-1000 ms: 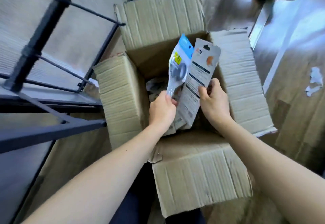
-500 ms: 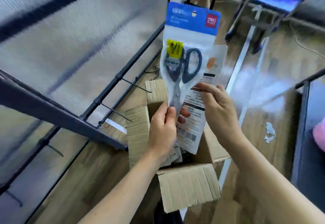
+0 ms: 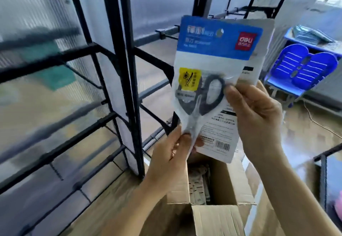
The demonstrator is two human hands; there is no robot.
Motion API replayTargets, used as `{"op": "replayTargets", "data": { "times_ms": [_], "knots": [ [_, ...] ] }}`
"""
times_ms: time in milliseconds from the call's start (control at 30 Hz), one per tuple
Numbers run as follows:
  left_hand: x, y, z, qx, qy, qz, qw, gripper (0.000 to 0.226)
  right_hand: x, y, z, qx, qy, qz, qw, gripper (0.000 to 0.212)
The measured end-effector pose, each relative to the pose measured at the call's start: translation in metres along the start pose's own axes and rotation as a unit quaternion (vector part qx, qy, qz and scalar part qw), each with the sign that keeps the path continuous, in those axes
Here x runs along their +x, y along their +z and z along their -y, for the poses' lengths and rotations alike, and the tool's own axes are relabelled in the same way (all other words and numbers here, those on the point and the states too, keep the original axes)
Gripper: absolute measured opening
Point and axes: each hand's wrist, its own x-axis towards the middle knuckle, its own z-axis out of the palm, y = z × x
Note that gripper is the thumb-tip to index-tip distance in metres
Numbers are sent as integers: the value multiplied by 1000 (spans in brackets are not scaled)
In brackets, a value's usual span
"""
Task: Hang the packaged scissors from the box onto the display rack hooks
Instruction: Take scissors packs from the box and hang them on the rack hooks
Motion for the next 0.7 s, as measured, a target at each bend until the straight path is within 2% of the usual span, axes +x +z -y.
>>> {"op": "replayTargets", "data": {
  "times_ms": [100, 200, 467, 567, 700],
  "knots": [
    [-7, -30, -37, 21, 39, -59, 997, 29, -2, 25, 35, 49, -28, 14, 998, 9],
    [-11, -56, -62, 46, 74, -122, 989, 40, 0, 53, 58, 91, -32, 48, 994, 17],
    [-13, -119, -113, 81, 156, -231, 957, 14, 26, 122, 105, 168, -50, 125, 977, 12],
    [-17, -142, -129, 81, 173, -305, 933, 18, 33, 151, 119, 184, -70, 193, 961, 13],
    [-30, -174, -142, 97, 168, -408, 892, 11, 35, 187, 136, 191, -81, 285, 936, 15]
  ]
}}
